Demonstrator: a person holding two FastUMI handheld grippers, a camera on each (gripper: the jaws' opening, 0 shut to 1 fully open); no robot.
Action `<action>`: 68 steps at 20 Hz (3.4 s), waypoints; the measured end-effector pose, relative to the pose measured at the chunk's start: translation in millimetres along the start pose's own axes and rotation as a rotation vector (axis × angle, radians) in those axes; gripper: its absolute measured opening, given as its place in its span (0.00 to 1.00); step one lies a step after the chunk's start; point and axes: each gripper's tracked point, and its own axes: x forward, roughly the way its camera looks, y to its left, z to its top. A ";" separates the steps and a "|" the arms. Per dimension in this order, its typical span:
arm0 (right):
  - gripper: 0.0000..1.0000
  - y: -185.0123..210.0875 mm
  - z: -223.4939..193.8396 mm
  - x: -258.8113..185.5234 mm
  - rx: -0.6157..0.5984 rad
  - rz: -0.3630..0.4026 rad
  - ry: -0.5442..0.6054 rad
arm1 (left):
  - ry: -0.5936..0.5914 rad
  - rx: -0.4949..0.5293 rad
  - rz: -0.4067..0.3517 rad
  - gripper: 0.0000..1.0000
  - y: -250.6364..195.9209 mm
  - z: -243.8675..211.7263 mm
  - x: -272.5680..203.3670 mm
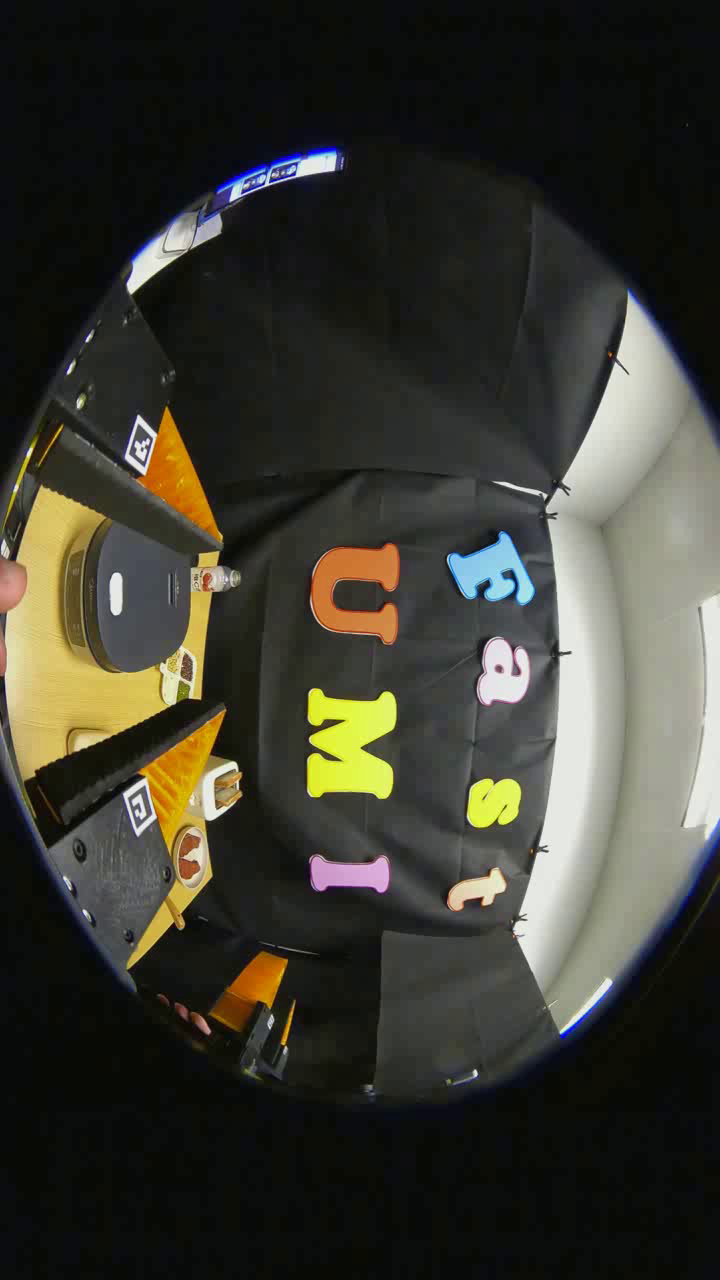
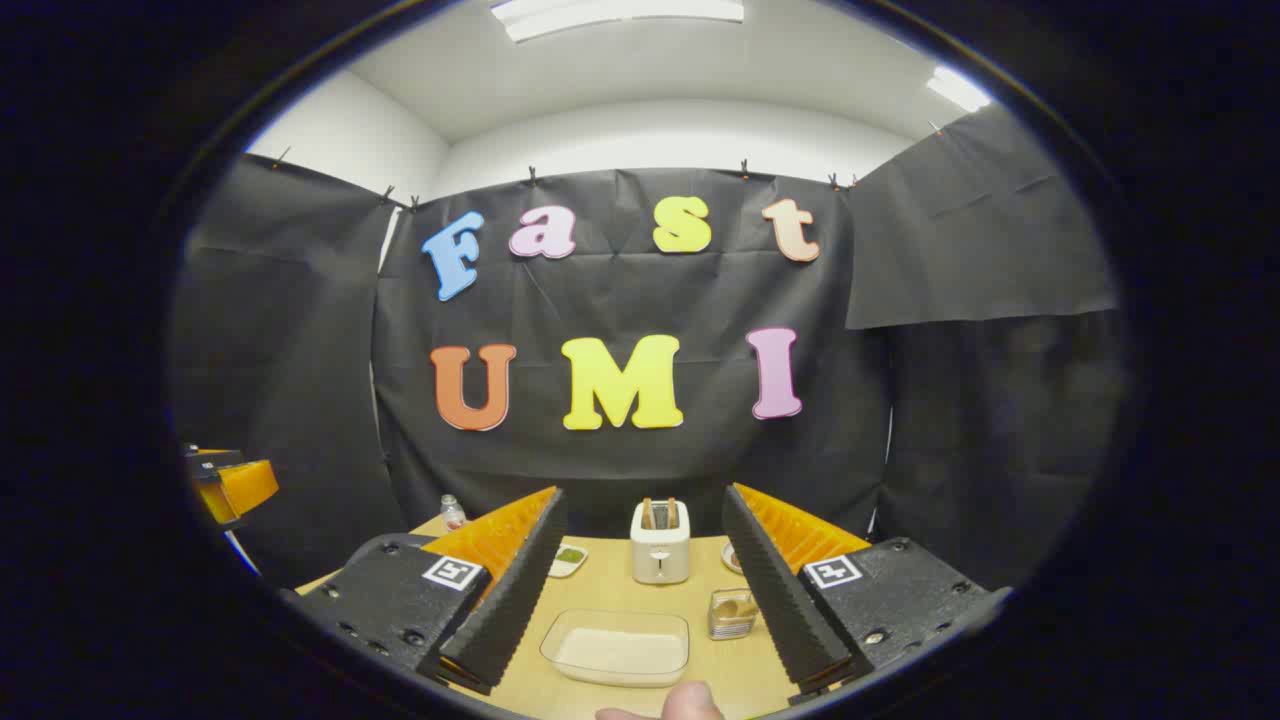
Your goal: Close the left gripper, press the button to open the rice cooker; take a wooden spoon from the chopstick holder with the right hand, scoop a spoonful of rice and pour it into the rice cooker, then put the wooden spoon back into the chopstick holder.
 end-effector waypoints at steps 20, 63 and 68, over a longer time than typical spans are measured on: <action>1.00 5.6 4.2 -1.2 -0.004 0.000 -0.002 | 0.029 0.020 0.002 0.95 10.6 -11.1 -5.4; 1.00 -144.4 -60.4 120.7 0.035 -0.090 0.117 | 0.908 -0.174 0.062 0.00 35.3 -218.0 129.6; 1.00 -159.7 -64.4 120.1 0.039 -0.120 0.124 | 0.930 -0.205 0.096 0.00 43.0 -233.6 126.9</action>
